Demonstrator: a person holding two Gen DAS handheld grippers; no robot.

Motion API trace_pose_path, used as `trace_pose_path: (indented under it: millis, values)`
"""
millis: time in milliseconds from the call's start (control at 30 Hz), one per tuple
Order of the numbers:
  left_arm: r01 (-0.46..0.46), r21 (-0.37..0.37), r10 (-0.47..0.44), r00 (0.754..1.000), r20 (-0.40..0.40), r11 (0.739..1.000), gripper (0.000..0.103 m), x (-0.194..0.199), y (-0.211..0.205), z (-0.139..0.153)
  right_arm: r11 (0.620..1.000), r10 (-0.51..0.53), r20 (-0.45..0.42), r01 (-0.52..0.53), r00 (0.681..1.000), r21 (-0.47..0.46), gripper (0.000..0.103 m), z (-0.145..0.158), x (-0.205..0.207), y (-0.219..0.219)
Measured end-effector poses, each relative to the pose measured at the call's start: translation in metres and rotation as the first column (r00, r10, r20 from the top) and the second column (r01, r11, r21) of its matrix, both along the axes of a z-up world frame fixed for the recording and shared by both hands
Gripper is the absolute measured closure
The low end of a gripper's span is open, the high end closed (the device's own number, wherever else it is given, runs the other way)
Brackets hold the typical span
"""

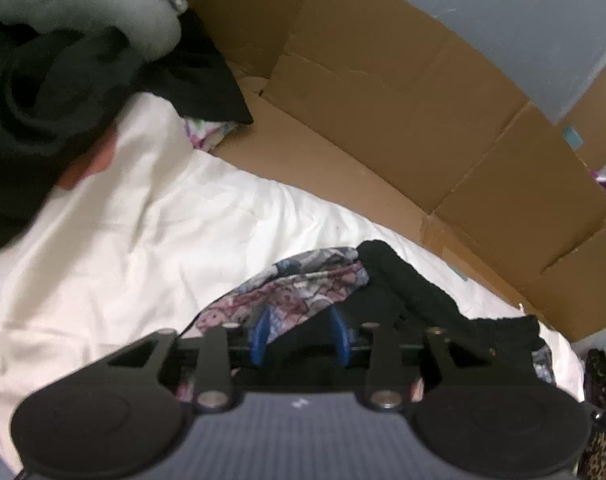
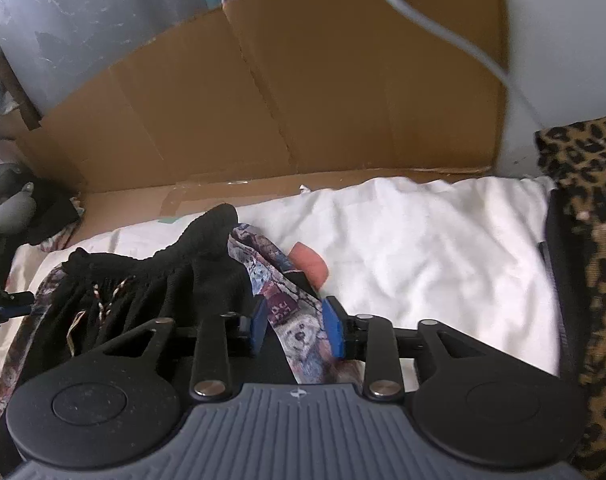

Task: Fold clothes
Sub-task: 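Lift the top layer with both tools and lay the shorts out flat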

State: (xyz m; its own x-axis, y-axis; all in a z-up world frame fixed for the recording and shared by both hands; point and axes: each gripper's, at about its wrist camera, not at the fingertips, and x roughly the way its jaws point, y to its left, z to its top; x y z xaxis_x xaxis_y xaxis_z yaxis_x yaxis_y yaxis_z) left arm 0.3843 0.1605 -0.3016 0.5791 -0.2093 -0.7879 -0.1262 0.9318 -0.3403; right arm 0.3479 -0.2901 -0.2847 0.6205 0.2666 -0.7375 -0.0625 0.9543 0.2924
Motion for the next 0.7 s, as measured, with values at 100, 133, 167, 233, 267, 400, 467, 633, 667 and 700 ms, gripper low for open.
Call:
trace_pose_path:
  millis: [100, 133, 167, 233, 267, 400, 467, 633, 667, 700]
  values:
    - [0.023, 0.018, -0.023, 1.0, 0.013, 1.0, 0.05, -0.011, -0.005, 0.011, 1.0, -0.002, 0.005, 0.002, 1.0, -0.002, 0.062, 0.009, -0.011, -0.007]
    - [0.029, 0.022, -0.029, 0.999, 0.016, 0.999, 0.05, -0.014, -0.008, 0.014, 1.0, -0.003, 0.006, 0.003, 1.0, -0.003, 0.062, 0.011, -0.014, -0.008]
    - [0.037, 0.023, -0.037, 0.999, 0.018, 0.999, 0.05, -0.017, -0.012, 0.016, 1.0, -0.003, 0.009, 0.003, 1.0, -0.003, 0.062, 0.013, -0.019, -0.009]
    - [0.062, 0.024, -0.063, 0.998, 0.024, 0.998, 0.049, -0.022, -0.022, 0.02, 1.0, 0.006, 0.011, -0.006, 1.0, -0.005, 0.062, 0.015, -0.024, -0.007]
    - [0.077, 0.024, -0.077, 0.997, 0.027, 0.997, 0.049, -0.024, -0.028, 0.022, 1.0, 0.013, 0.012, -0.013, 1.0, -0.006, 0.062, 0.016, -0.026, -0.005]
    - [0.139, 0.015, -0.14, 0.989, 0.041, 0.99, 0.049, -0.029, -0.054, 0.027, 0.999, 0.04, 0.004, -0.04, 0.999, 0.0, 0.062, 0.015, -0.033, 0.007]
    - [0.167, 0.007, -0.167, 0.985, 0.043, 0.986, 0.049, -0.027, -0.067, 0.026, 0.998, 0.058, -0.003, -0.058, 0.998, 0.003, 0.062, 0.011, -0.033, 0.015]
    - [0.224, 0.016, -0.224, 0.974, 0.03, 0.975, 0.047, -0.019, -0.1, 0.018, 0.995, 0.1, -0.014, -0.1, 0.995, 0.007, 0.062, 0.001, -0.027, 0.033]
    - [0.234, 0.021, -0.235, 0.972, 0.024, 0.972, 0.045, -0.017, -0.107, 0.015, 0.994, 0.106, -0.017, -0.106, 0.994, 0.009, 0.062, -0.002, -0.025, 0.037]
    - [0.244, 0.022, -0.244, 0.97, 0.016, 0.97, 0.043, -0.015, -0.113, 0.012, 0.994, 0.11, -0.019, -0.11, 0.994, 0.01, 0.062, -0.004, -0.023, 0.039]
